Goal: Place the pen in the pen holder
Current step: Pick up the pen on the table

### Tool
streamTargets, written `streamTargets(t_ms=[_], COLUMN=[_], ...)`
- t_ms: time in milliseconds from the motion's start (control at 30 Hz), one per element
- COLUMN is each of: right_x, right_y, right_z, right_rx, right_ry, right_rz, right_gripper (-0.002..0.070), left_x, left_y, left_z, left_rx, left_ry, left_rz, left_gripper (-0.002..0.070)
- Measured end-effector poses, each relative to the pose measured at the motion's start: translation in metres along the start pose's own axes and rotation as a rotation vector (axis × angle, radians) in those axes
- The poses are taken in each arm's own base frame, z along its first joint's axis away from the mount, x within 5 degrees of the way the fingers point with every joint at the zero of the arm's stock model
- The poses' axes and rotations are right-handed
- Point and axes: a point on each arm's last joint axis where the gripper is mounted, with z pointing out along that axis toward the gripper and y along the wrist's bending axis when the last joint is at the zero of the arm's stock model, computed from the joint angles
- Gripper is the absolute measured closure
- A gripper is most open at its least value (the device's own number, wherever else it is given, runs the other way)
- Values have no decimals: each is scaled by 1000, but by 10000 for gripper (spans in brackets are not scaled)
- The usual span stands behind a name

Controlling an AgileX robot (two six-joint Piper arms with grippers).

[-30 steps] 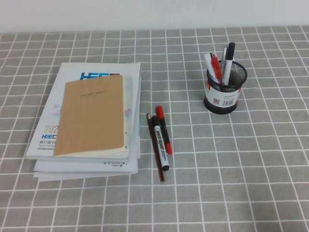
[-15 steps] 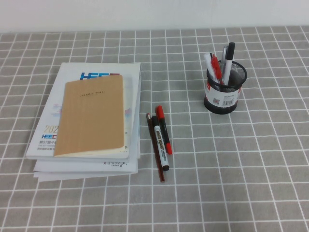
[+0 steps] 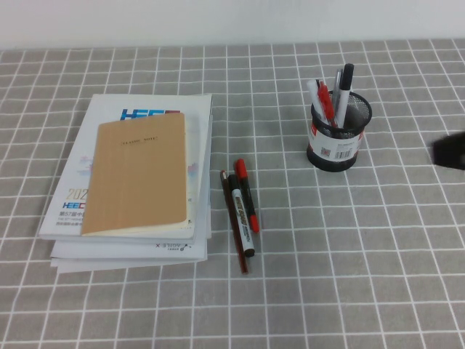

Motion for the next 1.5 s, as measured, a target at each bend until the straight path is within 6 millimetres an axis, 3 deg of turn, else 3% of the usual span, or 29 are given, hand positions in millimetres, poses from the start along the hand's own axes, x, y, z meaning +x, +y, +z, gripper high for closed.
streamTargets(t_ms=[100,533,933,1200,1500], right_x=[-17,-73,-79,-69,-57], right_y=[9,40,53,56,66], right_z=[25,134,243,293,328], right_rx=[7,320,304,214,195], right_ry=[85,390,534,579,592], right_rz=[-42,-205,-223,-142,-140], right_gripper=[689,689,688,676,554], left_x=[0,0,0,0,0], left_y=[0,0,0,0,0], left_z=[0,0,0,0,0], left_rx=[0,0,0,0,0], left_ry=[0,0,0,0,0], left_rz=[0,0,0,0,0], left_gripper=[680,680,680,680,680])
